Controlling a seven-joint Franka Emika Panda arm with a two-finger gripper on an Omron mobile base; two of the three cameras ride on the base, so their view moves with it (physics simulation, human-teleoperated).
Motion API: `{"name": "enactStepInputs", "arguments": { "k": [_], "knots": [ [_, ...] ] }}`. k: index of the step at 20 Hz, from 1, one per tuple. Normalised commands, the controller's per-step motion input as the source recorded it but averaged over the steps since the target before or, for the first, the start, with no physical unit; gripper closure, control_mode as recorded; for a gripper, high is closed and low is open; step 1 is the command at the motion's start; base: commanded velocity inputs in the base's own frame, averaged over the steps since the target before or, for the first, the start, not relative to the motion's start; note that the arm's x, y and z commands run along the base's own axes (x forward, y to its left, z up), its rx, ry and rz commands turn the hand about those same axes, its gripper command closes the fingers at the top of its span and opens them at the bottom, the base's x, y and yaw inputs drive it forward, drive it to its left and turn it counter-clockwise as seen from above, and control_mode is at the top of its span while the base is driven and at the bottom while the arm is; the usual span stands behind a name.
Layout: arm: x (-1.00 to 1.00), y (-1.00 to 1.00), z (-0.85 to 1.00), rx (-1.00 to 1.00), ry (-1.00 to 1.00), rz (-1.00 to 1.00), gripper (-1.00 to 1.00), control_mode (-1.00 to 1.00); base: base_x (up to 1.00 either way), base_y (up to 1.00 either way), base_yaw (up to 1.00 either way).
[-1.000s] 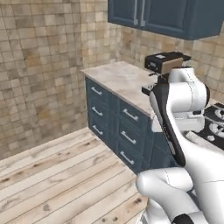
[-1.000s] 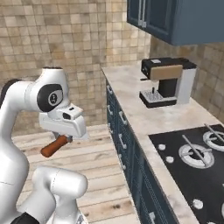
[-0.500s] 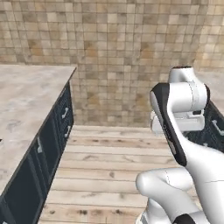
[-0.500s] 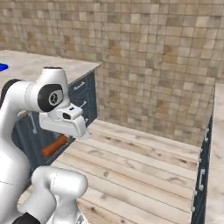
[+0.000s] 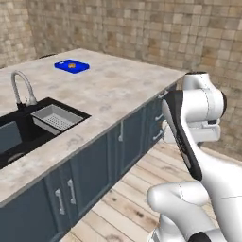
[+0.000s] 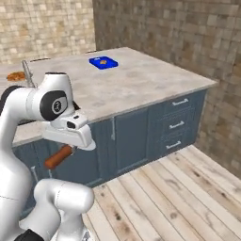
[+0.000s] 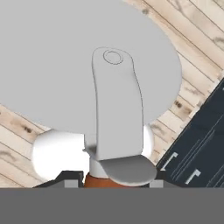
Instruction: Take the pizza cutter from the drawer on the right and place it on the dining counter for cutting.
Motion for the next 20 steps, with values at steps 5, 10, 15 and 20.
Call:
{"name": "enactStepInputs", "arguments": {
  "k": [5, 10, 15, 20],
  "knots": [
    [0.0, 0.0, 0.0, 0.0, 0.0, 0.0, 1.0, 1.0, 0.36, -0.07, 0.91],
    [0.0, 0.0, 0.0, 0.0, 0.0, 0.0, 1.0, 1.0, 0.3, -0.47, 0.57],
    [0.0, 0.0, 0.0, 0.0, 0.0, 0.0, 1.0, 1.0, 0.11, 0.05, 0.85],
    [0.0, 0.0, 0.0, 0.0, 0.0, 0.0, 1.0, 1.0, 0.0, 0.0, 1.0]
  ]
}}
